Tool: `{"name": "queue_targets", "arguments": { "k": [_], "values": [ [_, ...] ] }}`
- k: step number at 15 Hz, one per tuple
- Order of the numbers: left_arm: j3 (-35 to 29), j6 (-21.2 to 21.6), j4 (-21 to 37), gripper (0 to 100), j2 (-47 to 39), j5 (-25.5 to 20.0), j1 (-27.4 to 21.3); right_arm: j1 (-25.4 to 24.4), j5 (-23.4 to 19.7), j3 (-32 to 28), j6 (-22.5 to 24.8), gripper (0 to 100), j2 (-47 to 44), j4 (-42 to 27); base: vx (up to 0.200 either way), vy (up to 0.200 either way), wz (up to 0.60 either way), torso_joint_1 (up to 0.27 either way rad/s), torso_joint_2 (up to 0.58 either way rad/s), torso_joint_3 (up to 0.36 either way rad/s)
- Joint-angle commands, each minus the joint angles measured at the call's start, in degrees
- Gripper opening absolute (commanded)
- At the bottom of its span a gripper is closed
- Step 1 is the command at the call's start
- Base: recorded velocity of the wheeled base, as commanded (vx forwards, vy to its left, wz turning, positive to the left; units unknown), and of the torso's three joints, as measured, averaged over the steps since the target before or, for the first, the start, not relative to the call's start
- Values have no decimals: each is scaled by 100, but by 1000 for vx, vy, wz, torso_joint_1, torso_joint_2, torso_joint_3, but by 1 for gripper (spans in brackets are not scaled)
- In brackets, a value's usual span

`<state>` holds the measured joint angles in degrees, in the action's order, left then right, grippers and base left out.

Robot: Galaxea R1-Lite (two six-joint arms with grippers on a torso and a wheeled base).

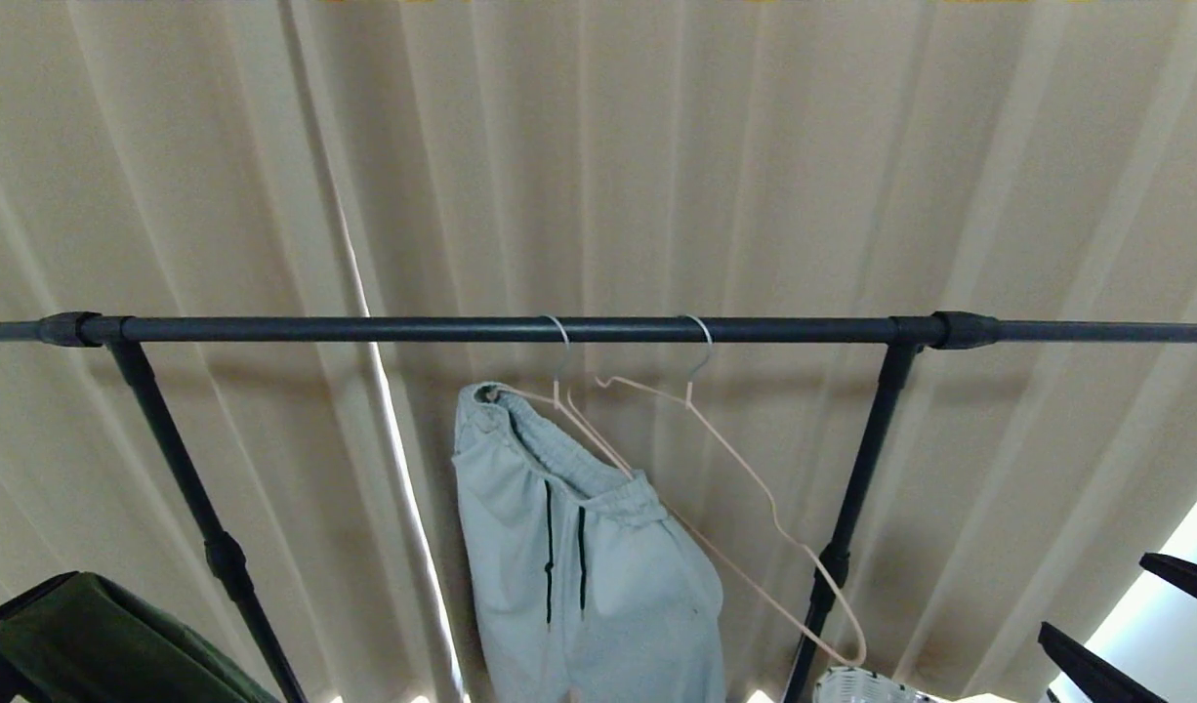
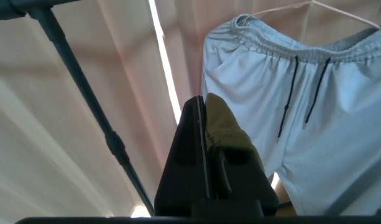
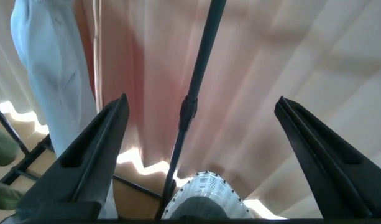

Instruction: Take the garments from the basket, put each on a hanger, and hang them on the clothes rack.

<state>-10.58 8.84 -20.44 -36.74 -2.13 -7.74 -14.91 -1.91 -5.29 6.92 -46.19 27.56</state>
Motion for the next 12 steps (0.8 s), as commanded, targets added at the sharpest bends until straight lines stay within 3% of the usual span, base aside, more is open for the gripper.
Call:
{"name": "queue_targets", "arguments": {
  "k": [1,6,12],
  "values": [
    [3,4,-3,0,-8,2,1,-3,-2,2,2,100,5,3,0,200,0,-12,7,-2],
    [30,13,-3,0,0,2,1,-3,-11,19,2,100,-4,3,0,200,0,4,3,1],
    [373,232,-12,0,194,2,-17,-3,-11,63,-7,100,5,-40,0,0,0,0,0,0]
  ]
}}
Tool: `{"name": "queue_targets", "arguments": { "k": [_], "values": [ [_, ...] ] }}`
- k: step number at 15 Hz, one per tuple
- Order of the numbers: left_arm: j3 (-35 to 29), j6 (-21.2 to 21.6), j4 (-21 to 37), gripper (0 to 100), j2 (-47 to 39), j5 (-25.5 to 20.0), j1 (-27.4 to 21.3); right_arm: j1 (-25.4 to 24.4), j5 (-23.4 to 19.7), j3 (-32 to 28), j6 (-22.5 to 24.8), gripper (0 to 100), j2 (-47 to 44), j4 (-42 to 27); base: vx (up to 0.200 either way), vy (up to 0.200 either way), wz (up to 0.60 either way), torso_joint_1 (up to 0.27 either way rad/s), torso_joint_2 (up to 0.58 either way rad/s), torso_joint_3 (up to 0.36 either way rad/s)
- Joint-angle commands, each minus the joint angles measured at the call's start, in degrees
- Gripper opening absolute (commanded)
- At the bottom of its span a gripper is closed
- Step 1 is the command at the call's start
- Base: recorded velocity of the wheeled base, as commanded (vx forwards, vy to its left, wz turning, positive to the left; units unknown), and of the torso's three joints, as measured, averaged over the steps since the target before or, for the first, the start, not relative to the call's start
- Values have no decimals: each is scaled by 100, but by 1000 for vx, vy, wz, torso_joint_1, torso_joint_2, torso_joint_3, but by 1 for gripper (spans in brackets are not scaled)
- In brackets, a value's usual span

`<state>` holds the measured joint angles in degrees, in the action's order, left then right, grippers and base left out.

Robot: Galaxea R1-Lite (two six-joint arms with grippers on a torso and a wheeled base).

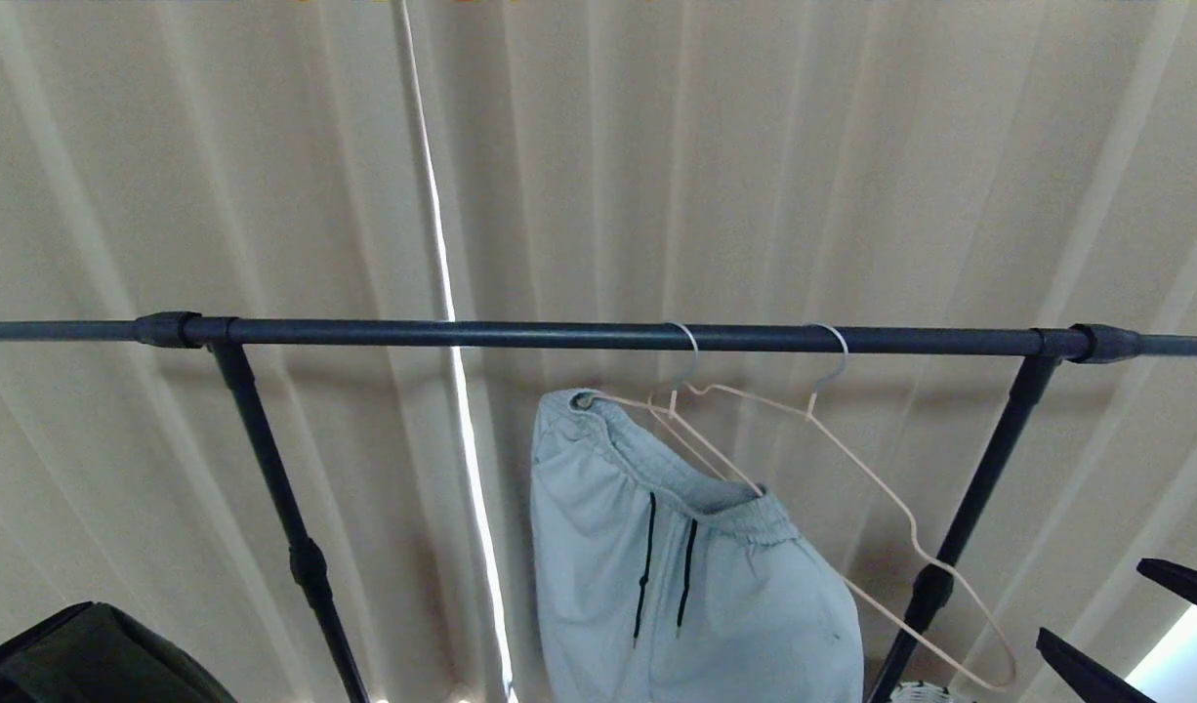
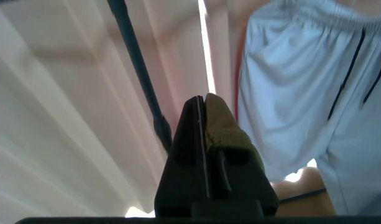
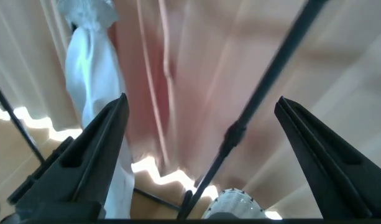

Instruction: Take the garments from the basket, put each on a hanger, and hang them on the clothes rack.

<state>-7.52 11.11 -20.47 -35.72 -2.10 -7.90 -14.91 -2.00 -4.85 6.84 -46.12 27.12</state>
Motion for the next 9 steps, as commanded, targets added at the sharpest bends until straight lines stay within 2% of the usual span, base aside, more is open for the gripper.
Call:
{"name": "queue_targets", "arguments": {
  "k": [1,5,7,9],
  "values": [
    [137,14,-1,0,276,-1,-19,-3,-2,-16,10,100,-82,-111,0,0,0,0,0,0],
    [23,14,-1,0,381,-1,-36,-3,7,-903,186,100,-671,-1385,0,0,0,0,0,0],
    [-4,14,-1,0,373,-10,-45,-82,-2,-1941,195,100,-1224,-2299,0,0,0,0,0,0],
    [-12,14,-1,0,381,-10,-45,-144,-20,-2661,195,100,-2015,-2616,0,0,0,0,0,0]
  ]
}}
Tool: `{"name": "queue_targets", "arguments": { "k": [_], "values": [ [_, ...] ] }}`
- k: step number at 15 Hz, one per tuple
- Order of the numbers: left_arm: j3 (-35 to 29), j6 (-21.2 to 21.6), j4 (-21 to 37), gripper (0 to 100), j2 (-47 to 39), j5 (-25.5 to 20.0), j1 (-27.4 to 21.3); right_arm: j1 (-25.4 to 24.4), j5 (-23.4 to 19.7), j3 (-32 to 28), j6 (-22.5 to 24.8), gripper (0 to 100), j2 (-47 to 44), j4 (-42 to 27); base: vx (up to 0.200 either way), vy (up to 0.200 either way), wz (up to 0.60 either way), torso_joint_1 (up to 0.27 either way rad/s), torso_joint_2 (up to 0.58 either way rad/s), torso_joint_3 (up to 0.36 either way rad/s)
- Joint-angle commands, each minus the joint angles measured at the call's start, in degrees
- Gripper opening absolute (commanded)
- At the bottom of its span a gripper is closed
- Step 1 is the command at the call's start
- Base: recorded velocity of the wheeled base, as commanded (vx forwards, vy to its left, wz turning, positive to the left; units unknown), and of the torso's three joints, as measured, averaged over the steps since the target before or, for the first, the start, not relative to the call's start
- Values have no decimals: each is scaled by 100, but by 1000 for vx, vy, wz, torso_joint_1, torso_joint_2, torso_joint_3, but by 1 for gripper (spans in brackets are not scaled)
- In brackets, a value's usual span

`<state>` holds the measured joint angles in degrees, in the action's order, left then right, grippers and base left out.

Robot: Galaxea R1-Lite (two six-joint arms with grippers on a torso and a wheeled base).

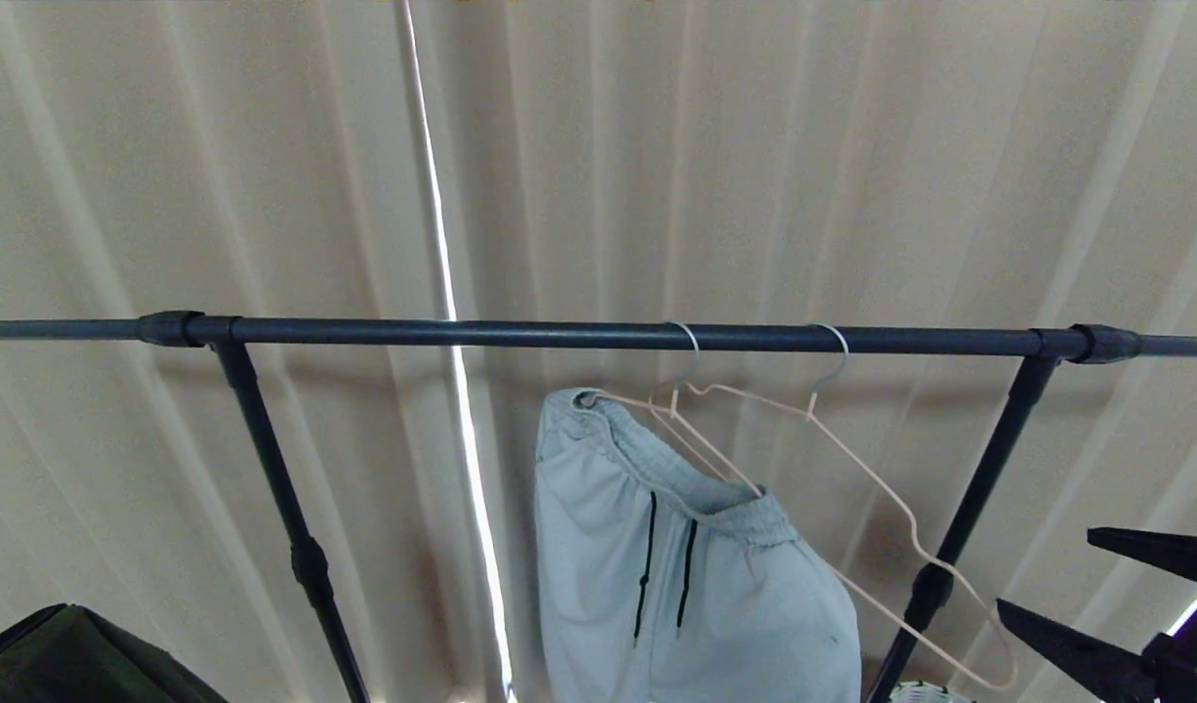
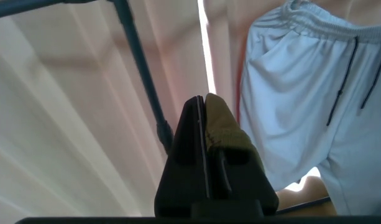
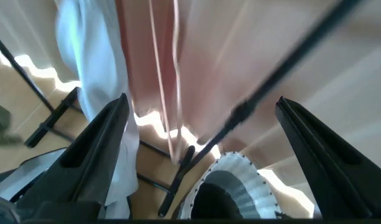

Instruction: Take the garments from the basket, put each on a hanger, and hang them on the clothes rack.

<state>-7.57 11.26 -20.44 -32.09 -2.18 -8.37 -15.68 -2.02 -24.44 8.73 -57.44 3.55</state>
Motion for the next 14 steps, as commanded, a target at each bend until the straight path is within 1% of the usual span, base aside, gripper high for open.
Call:
{"name": "queue_targets", "arguments": {
  "k": [1,4,6,9,12,14],
  "values": [
    [-16,-1,-3,0,27,-2,3,-67,-17,-922,-3,100,-1217,-258,0,0,0,0,0,0],
    [-16,-1,-3,0,71,-2,-6,-120,-17,-1326,-3,100,-2236,-197,0,0,0,0,0,0],
    [-16,-1,-3,0,88,-2,-112,-137,-17,-1432,-3,100,-2597,-188,0,0,0,0,0,0],
    [-8,-1,-3,0,132,-2,-208,-137,-26,-1564,-20,100,-2887,-179,0,0,0,0,0,0],
    [-8,-1,-3,0,132,7,-208,-173,-307,-1581,-38,100,-3036,-161,0,0,0,0,0,0],
    [-8,7,-3,0,150,-2,-208,-260,-343,-1608,-47,100,-3124,-144,0,0,0,0,0,0]
  ]
}}
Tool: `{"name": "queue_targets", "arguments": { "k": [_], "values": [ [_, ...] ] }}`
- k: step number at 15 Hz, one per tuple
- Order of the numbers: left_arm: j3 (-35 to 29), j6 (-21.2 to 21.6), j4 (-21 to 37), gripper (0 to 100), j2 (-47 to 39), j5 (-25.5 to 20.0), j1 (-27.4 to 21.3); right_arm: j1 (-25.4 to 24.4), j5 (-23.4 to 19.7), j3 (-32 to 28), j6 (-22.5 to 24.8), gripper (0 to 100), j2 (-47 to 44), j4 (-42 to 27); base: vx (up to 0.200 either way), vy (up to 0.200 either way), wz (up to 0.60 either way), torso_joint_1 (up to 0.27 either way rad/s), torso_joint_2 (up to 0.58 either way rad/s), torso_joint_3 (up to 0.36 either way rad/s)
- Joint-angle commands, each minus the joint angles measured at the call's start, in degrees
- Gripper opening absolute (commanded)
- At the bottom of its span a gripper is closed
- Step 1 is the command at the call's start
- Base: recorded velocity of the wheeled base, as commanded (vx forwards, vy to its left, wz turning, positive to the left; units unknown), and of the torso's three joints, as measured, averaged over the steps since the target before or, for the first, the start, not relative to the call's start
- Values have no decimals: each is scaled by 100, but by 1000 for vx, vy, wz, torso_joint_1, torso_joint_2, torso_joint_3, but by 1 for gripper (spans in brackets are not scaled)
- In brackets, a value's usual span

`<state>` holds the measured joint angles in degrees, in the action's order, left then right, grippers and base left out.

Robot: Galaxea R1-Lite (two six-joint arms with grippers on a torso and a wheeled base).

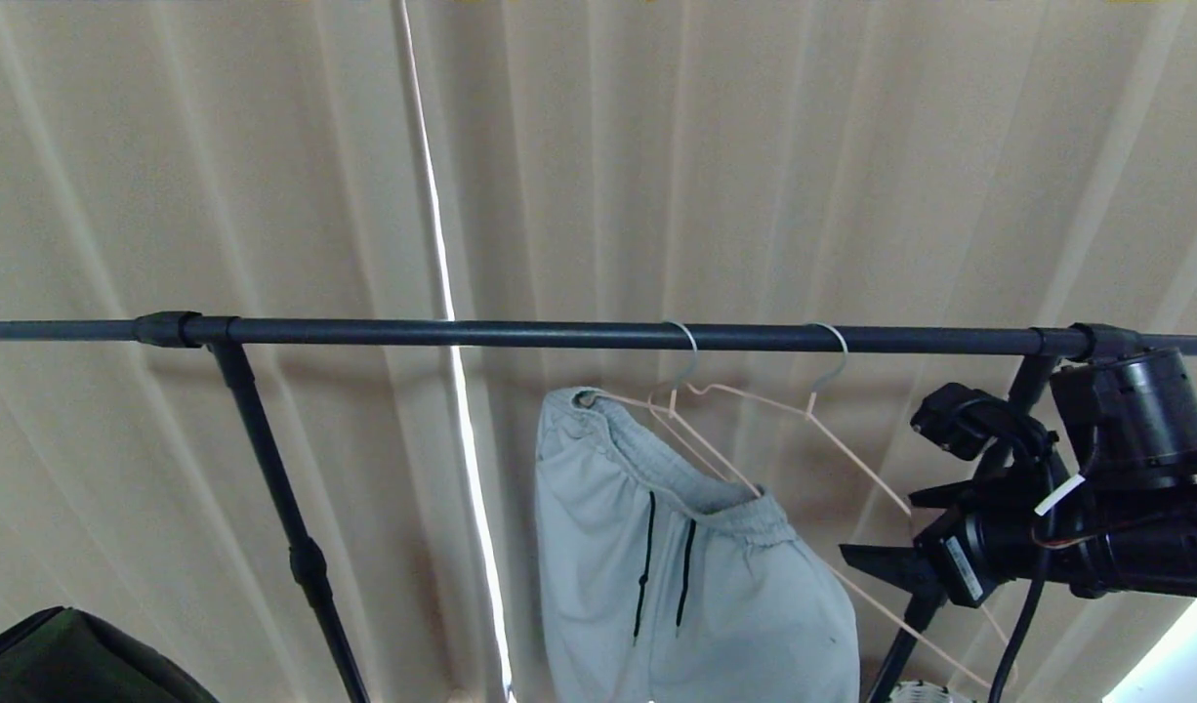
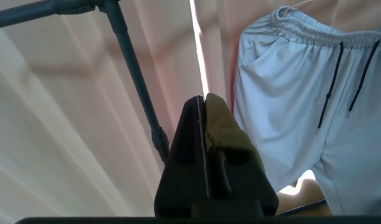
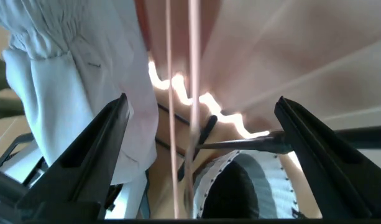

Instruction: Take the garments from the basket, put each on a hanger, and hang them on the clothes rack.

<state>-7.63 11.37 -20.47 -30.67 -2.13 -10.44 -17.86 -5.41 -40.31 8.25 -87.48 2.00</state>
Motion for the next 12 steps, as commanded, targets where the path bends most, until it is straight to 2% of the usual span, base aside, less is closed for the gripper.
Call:
{"name": "queue_targets", "arguments": {
  "k": [1,5,6,12],
  "values": [
    [7,23,-1,0,9,2,-2,-42,-4,-20,1,100,-155,37,0,0,0,0,0,0],
    [16,40,-1,0,9,2,-2,-60,-4,24,10,100,-287,450,0,0,0,0,0,0],
    [7,40,-1,0,17,2,-2,-69,-4,32,18,0,-278,442,0,0,0,0,0,0],
    [7,40,-1,0,53,-6,-2,-69,-12,50,1,0,-234,450,0,0,0,0,0,0]
  ]
}}
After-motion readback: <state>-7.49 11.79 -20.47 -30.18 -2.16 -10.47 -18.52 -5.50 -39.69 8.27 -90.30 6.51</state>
